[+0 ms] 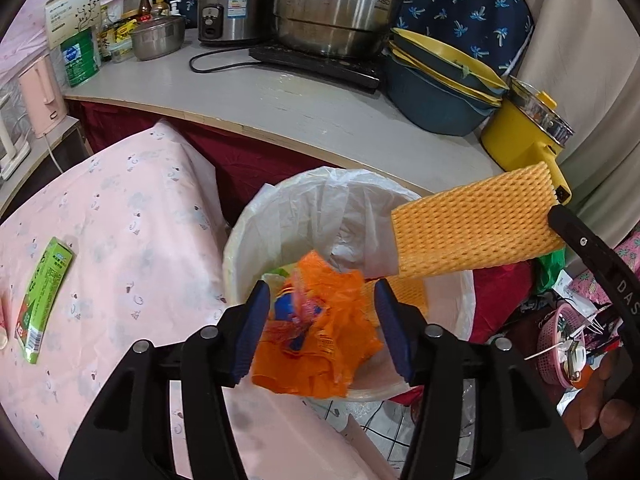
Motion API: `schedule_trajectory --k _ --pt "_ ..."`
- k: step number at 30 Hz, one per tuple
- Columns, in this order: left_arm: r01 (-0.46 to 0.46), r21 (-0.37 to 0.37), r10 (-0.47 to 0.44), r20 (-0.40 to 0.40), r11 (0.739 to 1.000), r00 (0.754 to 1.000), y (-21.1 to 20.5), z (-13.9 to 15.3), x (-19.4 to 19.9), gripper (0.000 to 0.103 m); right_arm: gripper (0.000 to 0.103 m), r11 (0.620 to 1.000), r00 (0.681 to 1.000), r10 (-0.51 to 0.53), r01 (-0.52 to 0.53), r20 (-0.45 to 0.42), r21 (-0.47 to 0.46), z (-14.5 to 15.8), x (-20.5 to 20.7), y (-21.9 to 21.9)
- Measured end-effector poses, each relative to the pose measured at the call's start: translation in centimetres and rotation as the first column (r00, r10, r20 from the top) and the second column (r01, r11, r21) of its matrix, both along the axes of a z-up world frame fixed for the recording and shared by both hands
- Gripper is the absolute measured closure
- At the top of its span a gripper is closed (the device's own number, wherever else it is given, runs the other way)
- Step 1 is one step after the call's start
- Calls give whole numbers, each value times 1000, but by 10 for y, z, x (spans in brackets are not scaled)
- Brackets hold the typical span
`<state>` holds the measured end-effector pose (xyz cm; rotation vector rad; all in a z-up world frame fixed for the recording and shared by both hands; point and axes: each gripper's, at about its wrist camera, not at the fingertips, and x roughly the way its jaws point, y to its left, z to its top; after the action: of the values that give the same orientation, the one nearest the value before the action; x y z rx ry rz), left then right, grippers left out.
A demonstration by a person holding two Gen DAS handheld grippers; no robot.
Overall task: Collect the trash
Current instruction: 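Open the left gripper over the bin while the right gripper releases the foam net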
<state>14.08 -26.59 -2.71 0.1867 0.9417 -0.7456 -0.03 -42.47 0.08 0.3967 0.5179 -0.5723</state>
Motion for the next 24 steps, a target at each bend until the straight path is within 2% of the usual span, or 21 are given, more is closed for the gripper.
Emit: schedule_trajectory --k 11,15,18,24 --pt "-108 6 107 21 994 994 38 0 18 51 95 997 997 78 -77 -21 27 -11 35 16" --pt "-134 7 134 24 991 991 49 -1 23 51 91 993 994 108 -106 -35 43 -17 46 23" --pt "-153 5 153 33 988 988 57 -1 25 47 88 991 991 128 -125 -47 48 -22 54 28" --pt "-177 9 176 53 984 983 71 0 26 46 87 989 989 141 -139 -46 42 -20 60 37"
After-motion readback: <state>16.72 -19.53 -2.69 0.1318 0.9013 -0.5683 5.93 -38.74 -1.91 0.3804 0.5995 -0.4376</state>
